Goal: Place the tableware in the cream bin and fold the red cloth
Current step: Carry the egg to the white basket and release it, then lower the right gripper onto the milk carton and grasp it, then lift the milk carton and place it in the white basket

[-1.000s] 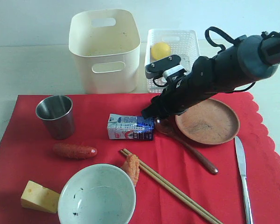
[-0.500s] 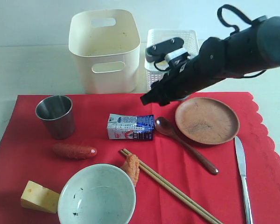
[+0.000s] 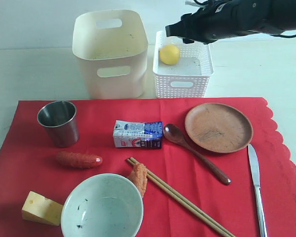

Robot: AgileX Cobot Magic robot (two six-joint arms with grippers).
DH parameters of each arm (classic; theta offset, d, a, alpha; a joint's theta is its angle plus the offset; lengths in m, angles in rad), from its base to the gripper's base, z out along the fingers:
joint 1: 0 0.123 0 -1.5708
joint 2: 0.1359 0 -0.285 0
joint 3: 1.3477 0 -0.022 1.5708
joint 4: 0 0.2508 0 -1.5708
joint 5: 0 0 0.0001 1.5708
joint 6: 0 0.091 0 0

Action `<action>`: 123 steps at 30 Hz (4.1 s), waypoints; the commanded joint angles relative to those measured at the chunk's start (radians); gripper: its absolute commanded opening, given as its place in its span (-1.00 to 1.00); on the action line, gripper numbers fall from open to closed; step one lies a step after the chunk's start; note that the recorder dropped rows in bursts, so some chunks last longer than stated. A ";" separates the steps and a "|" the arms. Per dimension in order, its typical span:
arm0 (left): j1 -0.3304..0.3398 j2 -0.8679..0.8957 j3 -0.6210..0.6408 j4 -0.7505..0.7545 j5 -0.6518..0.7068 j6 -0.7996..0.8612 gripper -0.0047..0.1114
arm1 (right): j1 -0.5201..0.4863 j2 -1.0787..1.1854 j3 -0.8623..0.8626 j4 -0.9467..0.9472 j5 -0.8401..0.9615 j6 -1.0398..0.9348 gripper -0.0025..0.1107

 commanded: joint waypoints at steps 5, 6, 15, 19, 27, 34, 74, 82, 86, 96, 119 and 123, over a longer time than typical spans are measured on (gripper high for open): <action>0.003 -0.006 -0.001 0.004 -0.007 -0.005 -0.92 | -0.005 0.208 -0.136 -0.006 -0.005 0.037 -0.69; 0.003 -0.006 -0.001 0.004 -0.007 -0.005 -0.92 | -0.005 0.218 -0.144 -0.006 -0.005 0.039 -0.59; 0.003 -0.006 -0.001 0.004 -0.007 -0.005 -0.92 | -0.005 0.199 -0.145 -0.006 0.087 0.039 0.46; 0.003 -0.006 -0.001 0.004 -0.007 -0.005 -0.92 | -0.005 0.129 -0.145 -0.013 0.174 0.023 0.55; 0.003 -0.006 -0.001 0.004 -0.007 -0.005 -0.92 | -0.005 -0.079 -0.145 -0.040 0.483 -0.048 0.14; 0.003 -0.006 -0.001 0.004 -0.007 -0.005 -0.92 | 0.084 -0.274 0.031 -0.030 0.505 -0.120 -0.89; 0.003 -0.006 -0.001 0.004 -0.007 -0.005 -0.92 | 0.343 -0.066 0.186 -0.010 0.338 -0.344 0.58; 0.003 -0.006 -0.001 0.004 -0.007 -0.005 -0.92 | 0.343 0.067 0.132 -0.036 0.327 -0.422 0.58; 0.003 -0.006 -0.001 0.004 -0.007 -0.005 -0.92 | 0.343 0.102 0.132 -0.093 0.283 -0.420 0.55; 0.003 -0.006 -0.001 0.004 -0.007 -0.005 -0.92 | 0.343 0.108 0.132 -0.096 0.257 -0.422 -0.45; 0.003 -0.006 -0.001 0.004 -0.007 -0.005 -0.92 | 0.341 -0.105 0.132 -0.084 0.158 -0.348 -0.96; 0.003 -0.006 -0.001 0.004 -0.007 -0.005 -0.92 | 0.307 -0.177 0.132 -0.082 0.061 -0.314 -0.96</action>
